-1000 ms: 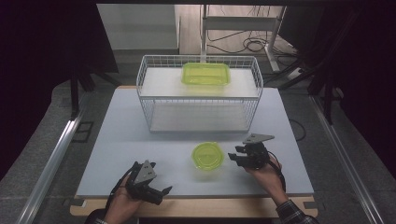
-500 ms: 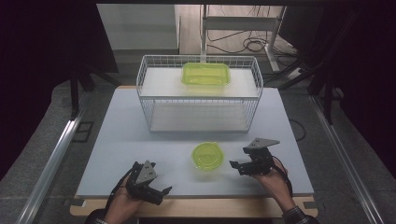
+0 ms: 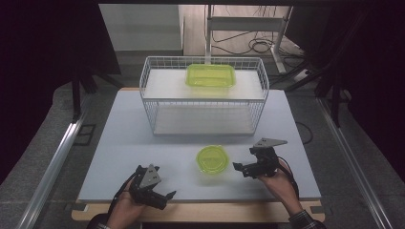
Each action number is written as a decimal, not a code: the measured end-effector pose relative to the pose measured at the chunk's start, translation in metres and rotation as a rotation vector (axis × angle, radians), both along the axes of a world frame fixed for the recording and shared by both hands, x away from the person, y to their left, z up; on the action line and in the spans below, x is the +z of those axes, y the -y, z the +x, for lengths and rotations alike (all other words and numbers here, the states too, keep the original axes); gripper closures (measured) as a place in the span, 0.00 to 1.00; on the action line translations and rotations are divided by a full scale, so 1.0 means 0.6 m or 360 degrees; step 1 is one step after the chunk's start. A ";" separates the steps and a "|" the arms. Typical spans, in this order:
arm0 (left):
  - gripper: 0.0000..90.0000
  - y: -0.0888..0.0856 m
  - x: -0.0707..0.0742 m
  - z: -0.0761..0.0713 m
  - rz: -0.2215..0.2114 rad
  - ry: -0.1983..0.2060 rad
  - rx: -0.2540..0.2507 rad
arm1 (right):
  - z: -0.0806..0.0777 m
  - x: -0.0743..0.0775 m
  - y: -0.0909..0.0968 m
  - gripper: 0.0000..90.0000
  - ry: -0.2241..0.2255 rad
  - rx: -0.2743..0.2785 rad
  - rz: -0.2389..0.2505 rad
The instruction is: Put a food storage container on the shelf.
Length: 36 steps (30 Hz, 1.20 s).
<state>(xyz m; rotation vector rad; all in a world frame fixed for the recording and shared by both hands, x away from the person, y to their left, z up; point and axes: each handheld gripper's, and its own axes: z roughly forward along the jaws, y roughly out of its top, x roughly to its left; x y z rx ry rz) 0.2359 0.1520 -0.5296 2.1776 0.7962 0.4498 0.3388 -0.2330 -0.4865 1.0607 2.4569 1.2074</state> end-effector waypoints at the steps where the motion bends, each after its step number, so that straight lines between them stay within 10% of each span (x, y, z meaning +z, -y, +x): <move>1: 0.00 0.000 0.000 0.000 0.0001 0.0000 -0.0001 | 0.001 0.001 -0.001 0.04 -0.0011 0.0002 0.0014; 19: 0.00 0.002 -0.002 0.001 0.0029 -0.0009 -0.0001 | 0.024 0.027 -0.029 0.45 -0.0182 0.0051 0.0150; 36: 0.00 0.003 -0.003 0.001 0.0041 -0.0015 0.0000 | 0.072 -0.001 -0.049 0.66 -0.0467 0.0073 0.0287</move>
